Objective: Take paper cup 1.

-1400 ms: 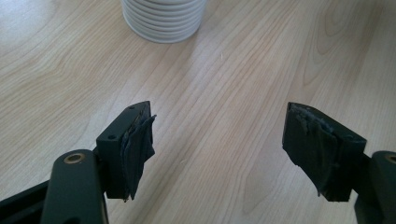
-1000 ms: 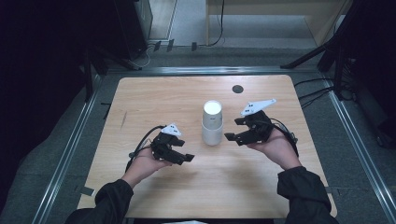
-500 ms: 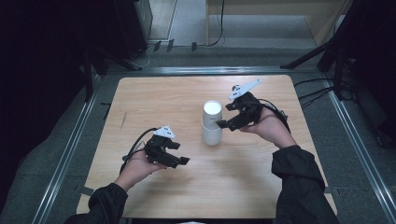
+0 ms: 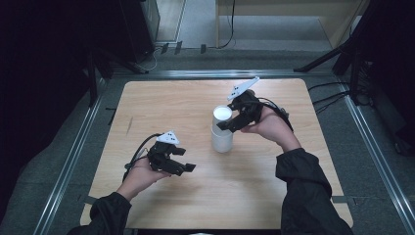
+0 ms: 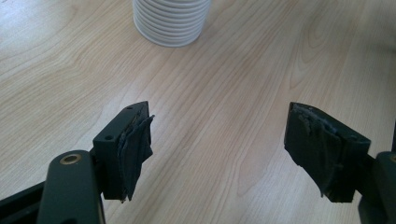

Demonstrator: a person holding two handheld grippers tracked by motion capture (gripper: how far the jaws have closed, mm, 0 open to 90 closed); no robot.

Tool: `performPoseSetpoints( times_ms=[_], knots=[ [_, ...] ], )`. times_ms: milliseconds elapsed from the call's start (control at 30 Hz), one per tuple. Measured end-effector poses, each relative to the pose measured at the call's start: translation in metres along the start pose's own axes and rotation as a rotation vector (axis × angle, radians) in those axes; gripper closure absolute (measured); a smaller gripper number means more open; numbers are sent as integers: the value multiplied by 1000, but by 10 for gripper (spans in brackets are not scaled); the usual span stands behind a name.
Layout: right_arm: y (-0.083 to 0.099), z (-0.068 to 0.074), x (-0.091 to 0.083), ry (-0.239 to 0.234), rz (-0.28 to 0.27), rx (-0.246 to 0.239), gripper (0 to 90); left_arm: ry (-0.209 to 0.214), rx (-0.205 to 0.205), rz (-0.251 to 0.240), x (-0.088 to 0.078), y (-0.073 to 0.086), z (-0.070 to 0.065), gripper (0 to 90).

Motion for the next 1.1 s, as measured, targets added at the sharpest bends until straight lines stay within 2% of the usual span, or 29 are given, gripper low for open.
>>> performPoseSetpoints(
  times_ms=[200,300,733,867,1100],
  knots=[
    [-2,1,2,2,5,1,288,0,19,10,1,0,-2,230],
    [-3,2,0,0,2,0,320,-1,11,12,2,0,-3,216],
    [-6,2,-5,8,1,20,329,-8,7,4,1,-1,-1,171],
    [-9,2,-12,14,-23,36,332,-8,17,9,1,-1,-1,171],
    [-14,3,-24,25,-44,41,334,8,11,9,2,-2,-2,167]
  ],
)
Point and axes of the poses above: each handheld gripper's, and its own axes: x roughly forward along the jaws, y roughly out of its underside, z roughly to its left, the point moved 1 cm from there along x, roughly forward along the jaws, and after that the axes turned 9 degrees about -x, right-handed, at the moved point
